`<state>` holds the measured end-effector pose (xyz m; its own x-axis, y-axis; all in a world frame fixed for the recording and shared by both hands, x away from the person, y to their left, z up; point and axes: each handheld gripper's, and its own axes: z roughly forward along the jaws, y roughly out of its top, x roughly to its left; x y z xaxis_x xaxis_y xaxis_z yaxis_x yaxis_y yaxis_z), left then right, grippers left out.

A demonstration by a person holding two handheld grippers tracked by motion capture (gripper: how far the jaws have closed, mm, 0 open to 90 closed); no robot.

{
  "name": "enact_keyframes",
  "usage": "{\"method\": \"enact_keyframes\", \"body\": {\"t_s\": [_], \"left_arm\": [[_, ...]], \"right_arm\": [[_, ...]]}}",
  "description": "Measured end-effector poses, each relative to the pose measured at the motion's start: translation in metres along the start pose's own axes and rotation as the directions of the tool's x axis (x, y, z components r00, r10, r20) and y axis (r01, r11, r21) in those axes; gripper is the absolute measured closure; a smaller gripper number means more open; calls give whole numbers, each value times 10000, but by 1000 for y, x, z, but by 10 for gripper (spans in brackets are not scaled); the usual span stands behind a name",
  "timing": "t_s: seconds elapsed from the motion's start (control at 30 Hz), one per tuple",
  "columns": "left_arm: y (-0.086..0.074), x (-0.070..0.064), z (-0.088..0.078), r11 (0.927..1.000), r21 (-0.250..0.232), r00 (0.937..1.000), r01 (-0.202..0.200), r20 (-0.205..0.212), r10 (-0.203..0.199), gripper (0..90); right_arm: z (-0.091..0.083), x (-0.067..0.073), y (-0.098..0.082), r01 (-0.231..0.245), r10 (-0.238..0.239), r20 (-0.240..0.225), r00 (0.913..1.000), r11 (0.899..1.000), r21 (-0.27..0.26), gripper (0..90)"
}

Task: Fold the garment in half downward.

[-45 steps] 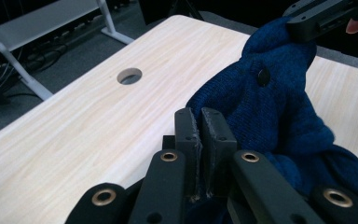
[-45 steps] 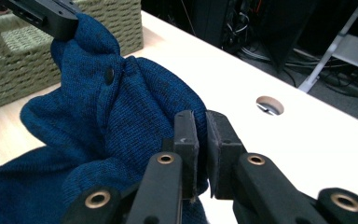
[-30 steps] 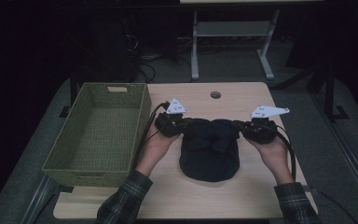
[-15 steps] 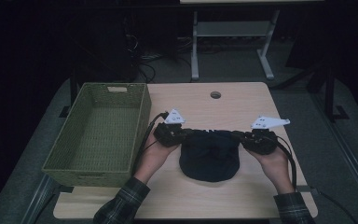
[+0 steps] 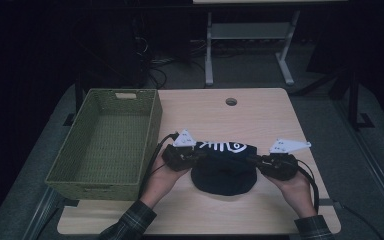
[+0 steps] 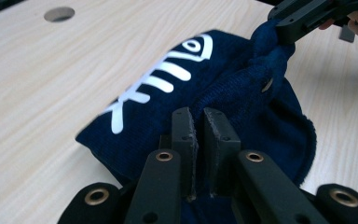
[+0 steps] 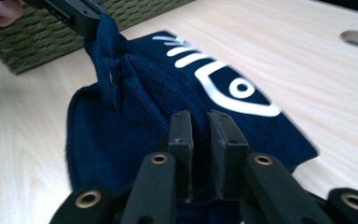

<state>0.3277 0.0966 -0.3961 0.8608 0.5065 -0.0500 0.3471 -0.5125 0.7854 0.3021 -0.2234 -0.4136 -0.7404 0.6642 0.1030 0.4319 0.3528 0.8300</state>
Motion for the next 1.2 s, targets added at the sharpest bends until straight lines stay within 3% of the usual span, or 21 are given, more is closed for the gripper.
{"method": "enact_keyframes", "body": {"t_s": [0.2,0.3,0.67,1.07,1.2], "left_arm": [[-11,-6,0,9997,231,9998,45,201,-50,816],[-16,-9,-1,9994,214,9991,256,340,-263,814],[-31,-14,-2,9984,501,9979,262,586,-291,779],[-48,-22,-6,9938,1038,9966,388,682,-460,739],[-48,-24,-13,9950,903,9966,424,667,-485,722]], "right_arm": [[-3,9,-11,-14,17,-293,9996,9999,112,760],[-3,13,-17,-57,66,-415,9991,9997,217,754],[-6,25,-34,-168,188,-787,9967,9995,267,695],[-10,42,-49,-49,106,-1066,9942,9986,530,630],[-15,45,-52,-74,118,-1064,9943,9991,419,589]]}}
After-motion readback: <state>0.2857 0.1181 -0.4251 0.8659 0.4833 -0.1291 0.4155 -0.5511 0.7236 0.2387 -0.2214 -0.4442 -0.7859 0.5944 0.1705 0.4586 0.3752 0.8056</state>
